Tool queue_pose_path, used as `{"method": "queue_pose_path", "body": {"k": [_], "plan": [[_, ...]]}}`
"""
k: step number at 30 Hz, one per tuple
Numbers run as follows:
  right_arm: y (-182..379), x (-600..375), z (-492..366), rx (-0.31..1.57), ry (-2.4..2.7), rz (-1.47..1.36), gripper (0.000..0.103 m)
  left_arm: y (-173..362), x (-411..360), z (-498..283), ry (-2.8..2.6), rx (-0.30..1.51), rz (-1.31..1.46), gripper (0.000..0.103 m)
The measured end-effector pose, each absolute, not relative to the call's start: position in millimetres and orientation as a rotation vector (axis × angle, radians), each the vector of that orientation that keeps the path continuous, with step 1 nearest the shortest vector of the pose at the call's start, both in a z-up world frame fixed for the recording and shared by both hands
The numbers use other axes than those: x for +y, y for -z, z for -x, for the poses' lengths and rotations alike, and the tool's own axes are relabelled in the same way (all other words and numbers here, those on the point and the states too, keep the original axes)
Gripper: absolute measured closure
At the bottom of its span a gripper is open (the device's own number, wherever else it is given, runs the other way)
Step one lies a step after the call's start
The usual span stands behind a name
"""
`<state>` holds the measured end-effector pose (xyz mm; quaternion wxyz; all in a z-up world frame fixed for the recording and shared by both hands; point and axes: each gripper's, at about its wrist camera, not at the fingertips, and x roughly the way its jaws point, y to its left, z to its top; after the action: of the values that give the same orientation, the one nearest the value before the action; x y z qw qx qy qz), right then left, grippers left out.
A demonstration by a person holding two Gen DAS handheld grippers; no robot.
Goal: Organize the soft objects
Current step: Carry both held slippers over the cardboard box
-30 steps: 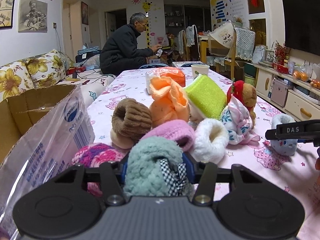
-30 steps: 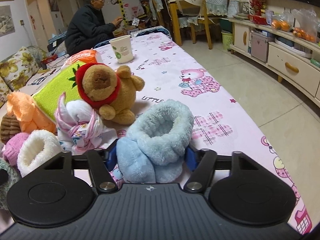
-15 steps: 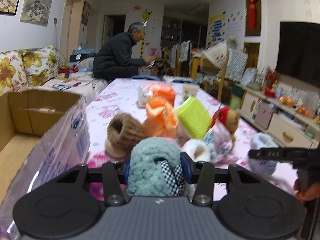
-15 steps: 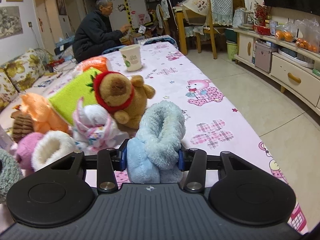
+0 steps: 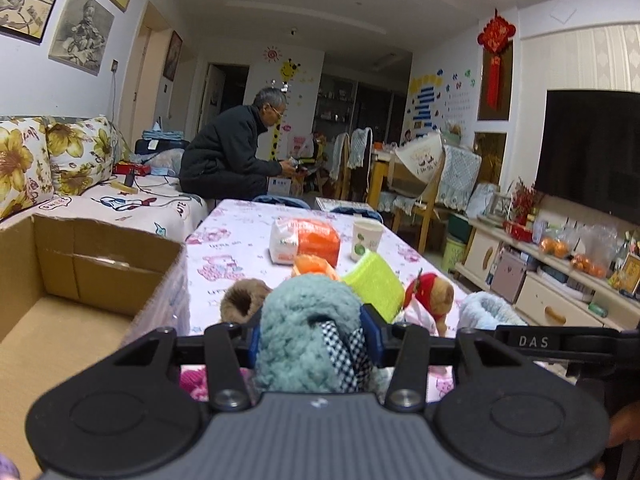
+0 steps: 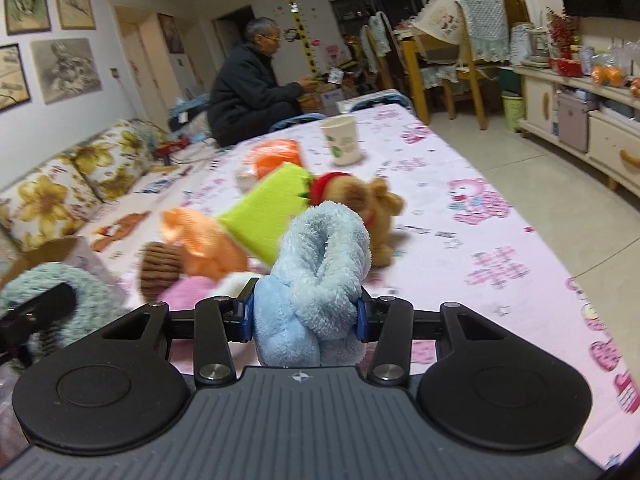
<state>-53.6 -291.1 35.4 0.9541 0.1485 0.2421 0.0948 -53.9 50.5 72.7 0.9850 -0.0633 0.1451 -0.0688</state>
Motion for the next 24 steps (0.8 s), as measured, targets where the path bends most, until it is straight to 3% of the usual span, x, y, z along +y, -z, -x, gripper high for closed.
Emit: {"method": "queue_pose_path", "body": {"k": [24], "plan": [[-82, -162, 82, 0.464, -0.59, -0.218, 0.047, -88, 150, 92, -0.118, 0.176, 0.305, 0.056]]}}
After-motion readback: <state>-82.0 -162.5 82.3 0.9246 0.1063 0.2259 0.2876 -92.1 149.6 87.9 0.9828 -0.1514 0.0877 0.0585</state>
